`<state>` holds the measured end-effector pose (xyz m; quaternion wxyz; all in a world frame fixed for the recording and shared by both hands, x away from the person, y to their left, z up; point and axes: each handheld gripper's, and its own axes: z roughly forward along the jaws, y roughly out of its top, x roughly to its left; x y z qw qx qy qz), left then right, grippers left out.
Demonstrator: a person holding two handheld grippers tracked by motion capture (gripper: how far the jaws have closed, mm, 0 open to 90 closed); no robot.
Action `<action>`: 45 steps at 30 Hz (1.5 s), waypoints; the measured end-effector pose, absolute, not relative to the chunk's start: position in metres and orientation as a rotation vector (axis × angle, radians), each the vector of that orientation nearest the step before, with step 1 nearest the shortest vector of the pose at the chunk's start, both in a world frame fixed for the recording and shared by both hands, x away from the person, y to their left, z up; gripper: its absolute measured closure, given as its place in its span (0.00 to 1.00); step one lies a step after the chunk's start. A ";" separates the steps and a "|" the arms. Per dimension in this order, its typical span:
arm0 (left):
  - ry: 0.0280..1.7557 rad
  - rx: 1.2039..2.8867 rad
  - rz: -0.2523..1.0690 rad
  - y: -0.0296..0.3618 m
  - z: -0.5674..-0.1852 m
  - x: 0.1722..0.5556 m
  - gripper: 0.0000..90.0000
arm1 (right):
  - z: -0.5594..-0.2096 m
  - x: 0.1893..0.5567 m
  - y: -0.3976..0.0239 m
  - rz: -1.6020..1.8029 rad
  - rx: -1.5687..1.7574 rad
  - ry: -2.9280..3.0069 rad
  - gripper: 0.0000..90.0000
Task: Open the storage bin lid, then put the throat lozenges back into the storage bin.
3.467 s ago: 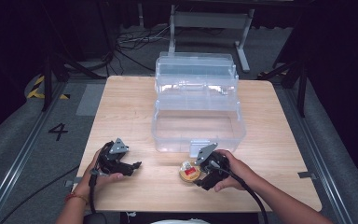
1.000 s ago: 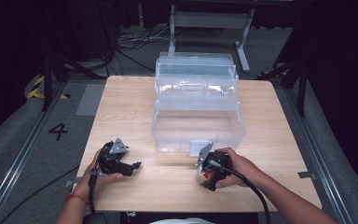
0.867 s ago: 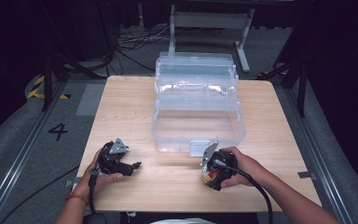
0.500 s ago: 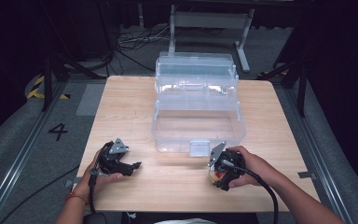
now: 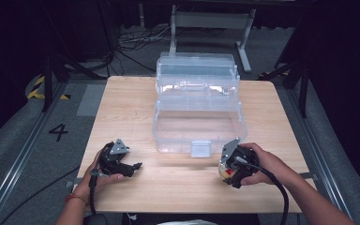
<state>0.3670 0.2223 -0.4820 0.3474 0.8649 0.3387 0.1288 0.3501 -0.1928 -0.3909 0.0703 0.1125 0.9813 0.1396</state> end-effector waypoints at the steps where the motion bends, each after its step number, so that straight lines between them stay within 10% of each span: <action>1: 0.877 2.245 0.341 0.222 -0.482 0.367 0.19 | -0.388 0.351 -0.195 0.423 0.348 2.947 0.23; 45: 0.879 2.242 0.330 0.222 -0.482 0.367 0.19 | -0.274 0.430 -0.218 0.467 0.454 2.704 0.23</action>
